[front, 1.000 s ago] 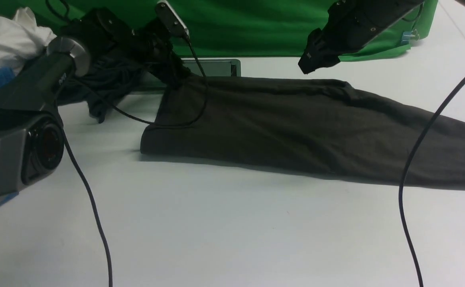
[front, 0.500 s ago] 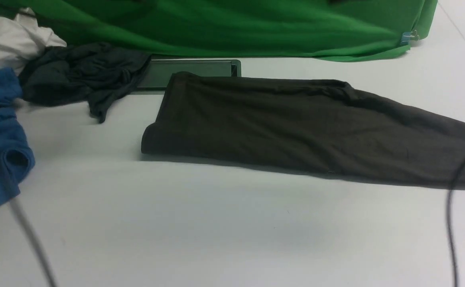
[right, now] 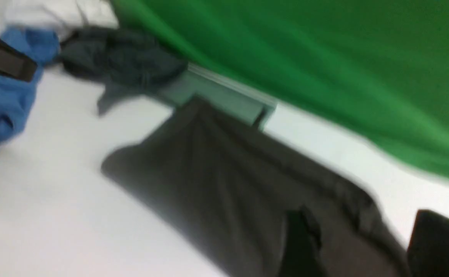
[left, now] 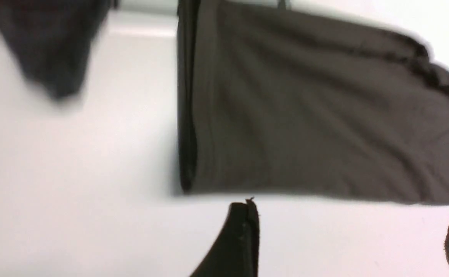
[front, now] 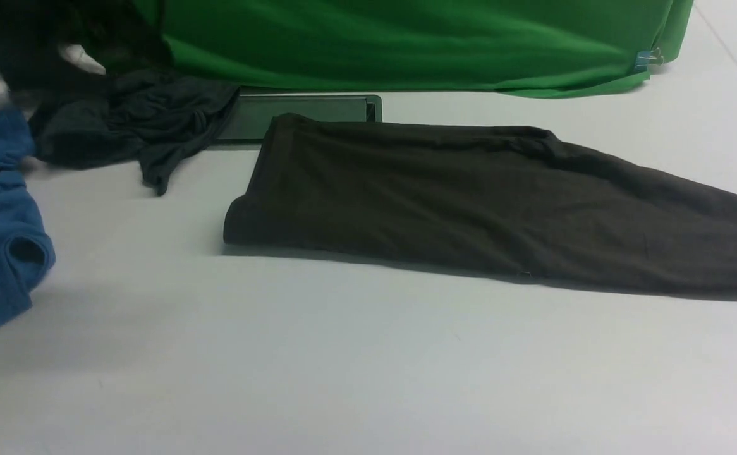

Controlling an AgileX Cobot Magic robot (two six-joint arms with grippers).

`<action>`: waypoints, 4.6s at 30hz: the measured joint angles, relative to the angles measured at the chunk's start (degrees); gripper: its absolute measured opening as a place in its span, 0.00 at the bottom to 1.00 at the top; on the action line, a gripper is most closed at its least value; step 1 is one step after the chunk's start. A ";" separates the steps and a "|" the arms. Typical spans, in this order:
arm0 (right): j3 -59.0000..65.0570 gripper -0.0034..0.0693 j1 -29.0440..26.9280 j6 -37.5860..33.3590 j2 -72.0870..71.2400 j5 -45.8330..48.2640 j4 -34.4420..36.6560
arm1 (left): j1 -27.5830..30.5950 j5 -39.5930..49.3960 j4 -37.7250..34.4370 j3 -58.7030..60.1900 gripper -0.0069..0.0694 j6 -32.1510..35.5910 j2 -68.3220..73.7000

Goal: Fold a long-sleeved shirt on a white desktop.
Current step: 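Grasp the waist and leg ends of the folded dark trousers and straighten them on the table, then fold the garment over onto itself on the table with the left gripper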

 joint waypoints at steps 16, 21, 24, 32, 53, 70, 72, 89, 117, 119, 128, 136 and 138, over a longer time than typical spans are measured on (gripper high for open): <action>25.14 0.55 0.75 0.02 -0.14 -6.42 0.07 | -6.26 -20.13 -12.39 11.21 1.00 -5.60 18.54; 25.54 0.55 0.75 -0.22 -0.32 -6.90 0.07 | -6.21 -23.04 -20.39 11.00 1.00 -2.14 21.55; 25.54 0.55 0.75 -0.37 -0.32 -7.04 0.07 | -6.21 -23.33 -22.33 10.63 1.00 -0.41 22.58; 25.54 0.55 0.75 0.31 -0.32 -7.94 0.07 | -6.16 -23.00 -20.92 10.46 0.63 3.97 23.40; 25.54 0.07 0.75 12.95 -1.27 -18.12 4.59 | 8.60 -33.56 -10.76 37.38 0.27 3.82 3.66; 25.54 0.07 0.75 12.65 -4.55 -21.63 4.79 | 10.20 -28.55 -31.41 31.92 0.27 21.57 -2.63; 25.54 0.08 0.75 12.51 -6.01 -22.07 4.79 | 7.72 -26.98 -37.38 27.15 0.27 26.07 -2.77; 25.54 0.09 0.75 12.45 -14.76 -18.57 4.97 | -46.05 -24.37 -34.64 -35.98 0.27 22.56 38.95; 26.69 0.21 0.75 9.31 -18.46 -20.61 4.54 | -39.63 6.61 12.42 -52.47 1.00 -11.10 40.10; 28.24 0.23 0.75 9.31 -18.33 -21.05 4.54 | -37.50 7.37 12.92 -48.19 1.00 -14.36 40.10; 31.99 0.30 0.75 9.41 -17.66 -21.36 4.53 | -37.02 -1.38 5.27 -28.89 1.00 -15.46 40.37; 32.01 0.32 0.75 9.35 -15.99 -23.16 4.53 | -36.86 -6.12 -11.05 -26.21 0.79 -1.34 42.38; 32.01 0.32 0.75 9.35 -14.57 -23.22 4.53 | -36.48 -5.07 -10.84 -26.21 0.60 -0.58 42.87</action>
